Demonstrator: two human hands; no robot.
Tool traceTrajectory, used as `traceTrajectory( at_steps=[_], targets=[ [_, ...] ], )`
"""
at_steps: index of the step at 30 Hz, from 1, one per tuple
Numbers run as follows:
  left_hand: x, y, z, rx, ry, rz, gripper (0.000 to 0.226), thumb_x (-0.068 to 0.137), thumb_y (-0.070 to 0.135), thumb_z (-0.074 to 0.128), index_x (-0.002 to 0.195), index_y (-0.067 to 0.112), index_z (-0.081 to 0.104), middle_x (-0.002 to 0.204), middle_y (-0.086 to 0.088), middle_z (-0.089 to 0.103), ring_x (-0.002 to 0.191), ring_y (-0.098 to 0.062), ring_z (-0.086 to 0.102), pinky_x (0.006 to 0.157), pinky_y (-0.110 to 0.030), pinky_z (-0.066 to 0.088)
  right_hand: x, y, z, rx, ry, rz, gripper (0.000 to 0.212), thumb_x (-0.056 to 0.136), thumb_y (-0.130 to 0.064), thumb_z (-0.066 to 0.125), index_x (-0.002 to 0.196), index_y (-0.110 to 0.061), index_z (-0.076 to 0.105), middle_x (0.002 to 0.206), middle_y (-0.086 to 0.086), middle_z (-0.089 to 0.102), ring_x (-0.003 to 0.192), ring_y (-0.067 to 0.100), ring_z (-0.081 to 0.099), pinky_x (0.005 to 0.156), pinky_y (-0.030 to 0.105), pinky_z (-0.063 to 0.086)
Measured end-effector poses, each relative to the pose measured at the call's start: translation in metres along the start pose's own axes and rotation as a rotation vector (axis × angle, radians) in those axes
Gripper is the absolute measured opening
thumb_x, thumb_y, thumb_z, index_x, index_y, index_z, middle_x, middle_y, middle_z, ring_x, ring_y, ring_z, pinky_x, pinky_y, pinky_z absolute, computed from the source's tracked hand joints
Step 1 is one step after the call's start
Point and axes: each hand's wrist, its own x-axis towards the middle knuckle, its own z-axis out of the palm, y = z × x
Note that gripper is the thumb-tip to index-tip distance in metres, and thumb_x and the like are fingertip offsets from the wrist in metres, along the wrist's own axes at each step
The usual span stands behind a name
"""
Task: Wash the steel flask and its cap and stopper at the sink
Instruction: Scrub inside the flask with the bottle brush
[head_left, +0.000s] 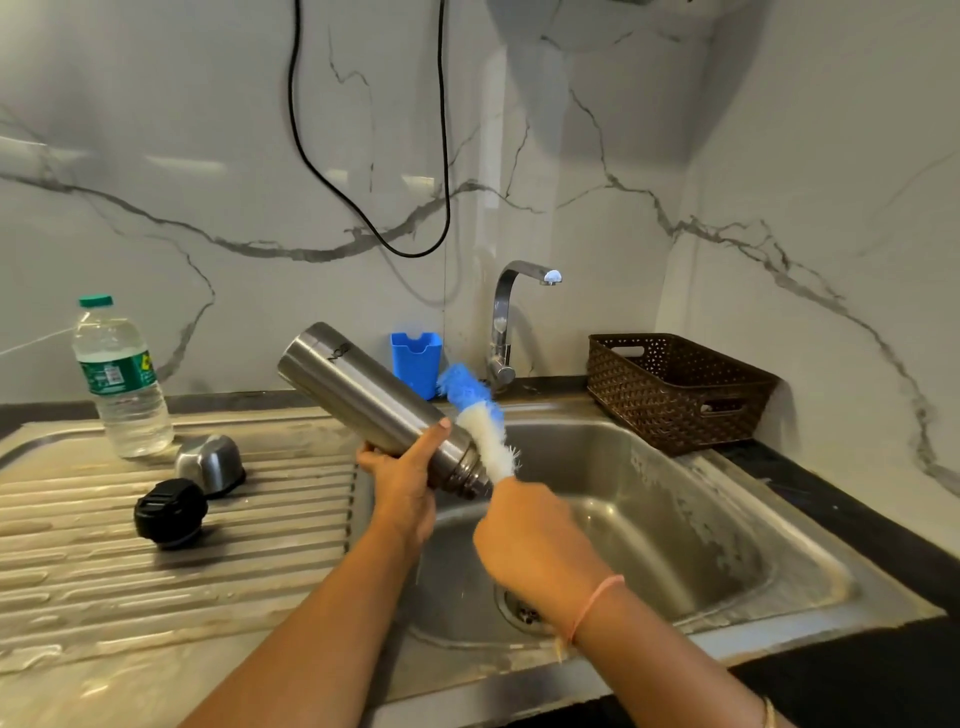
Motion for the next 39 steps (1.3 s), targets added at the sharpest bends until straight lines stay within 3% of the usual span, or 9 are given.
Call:
traceTrajectory(
  at_steps=[6,11,15,20,26,29,33,37,39],
  targets=[
    [0.004,0.009,-0.01,-0.096,0.128,-0.051,0.062,0.077,0.01,0.075,0.115,0.018,0.027,0.109,-0.008,0.055,0.096,-0.021,0.062,0.086,-0.045,0.053,-0.026,-0.007,0.016,-0.007,-0.054,-0.046,0.03,0.094,-0.014,0.039,0.122,-0.008,0.048,0.12,0.011,0.058,0.113,0.03,0.056,0.085,0.033,0.044],
    [0.0,0.007,-0.003,-0.071,-0.005,0.005,0.054,0.079,-0.001,0.068,0.119,0.018,0.037,0.126,-0.011,0.055,0.104,-0.022,0.061,0.099,-0.046,0.047,0.006,0.001,0.001,0.073,-0.046,0.04,0.037,0.092,-0.016,0.043,0.127,-0.006,0.051,0.122,0.015,0.058,0.111,0.032,0.056,0.087,0.034,0.046],
    [0.003,0.005,-0.005,-0.066,-0.032,0.001,0.068,0.081,-0.002,0.065,0.139,0.015,0.034,0.13,-0.014,0.055,0.099,-0.021,0.061,0.078,-0.037,0.052,-0.004,0.003,0.008,0.055,-0.075,0.005,0.036,0.093,-0.014,0.041,0.126,-0.004,0.051,0.123,0.016,0.057,0.113,0.032,0.055,0.086,0.032,0.045],
    [0.004,0.01,-0.013,-0.113,0.063,-0.083,0.075,0.08,0.01,0.07,0.14,0.029,0.029,0.122,-0.007,0.053,0.107,-0.028,0.055,0.088,-0.059,0.048,-0.019,0.004,0.019,0.052,-0.105,-0.009,0.037,0.092,-0.014,0.039,0.126,-0.006,0.05,0.123,0.014,0.058,0.112,0.03,0.056,0.084,0.03,0.044],
    [-0.004,0.004,-0.002,0.025,-0.124,-0.066,0.082,0.069,0.006,0.078,0.135,0.015,0.03,0.118,-0.012,0.059,0.099,-0.025,0.064,0.067,-0.038,0.055,0.015,0.01,0.001,0.114,-0.058,0.025,0.037,0.092,-0.014,0.042,0.127,-0.005,0.05,0.124,0.017,0.057,0.111,0.033,0.056,0.078,0.029,0.042],
    [-0.002,0.0,-0.001,0.112,-0.1,-0.042,0.064,0.077,-0.002,0.07,0.125,0.013,0.03,0.108,-0.009,0.057,0.091,-0.023,0.063,0.071,-0.038,0.053,0.008,0.016,0.009,0.103,-0.079,0.049,0.039,0.092,-0.014,0.041,0.131,-0.01,0.048,0.124,0.015,0.057,0.111,0.031,0.056,0.074,0.026,0.038],
    [0.008,0.004,-0.012,-0.001,-0.002,-0.035,0.056,0.079,-0.001,0.069,0.119,0.014,0.033,0.105,-0.006,0.057,0.086,-0.019,0.062,0.067,-0.036,0.053,-0.011,0.017,0.021,0.12,-0.119,0.038,0.037,0.092,-0.016,0.04,0.126,-0.005,0.051,0.123,0.014,0.058,0.111,0.03,0.057,0.084,0.029,0.045],
    [0.01,0.008,-0.015,-0.094,-0.015,-0.07,0.052,0.085,0.005,0.064,0.128,0.02,0.038,0.118,-0.01,0.059,0.103,-0.025,0.059,0.095,-0.053,0.047,-0.013,0.008,0.022,0.101,-0.121,0.002,0.035,0.094,-0.015,0.04,0.124,-0.004,0.051,0.123,0.015,0.058,0.112,0.031,0.056,0.086,0.031,0.045],
    [0.007,0.008,-0.013,-0.099,-0.023,-0.101,0.053,0.085,0.009,0.064,0.13,0.02,0.037,0.124,-0.013,0.057,0.105,-0.028,0.059,0.094,-0.055,0.047,-0.006,0.008,0.022,0.087,-0.101,0.025,0.034,0.093,-0.014,0.04,0.124,-0.004,0.052,0.124,0.015,0.057,0.114,0.031,0.054,0.087,0.03,0.044]
  ],
)
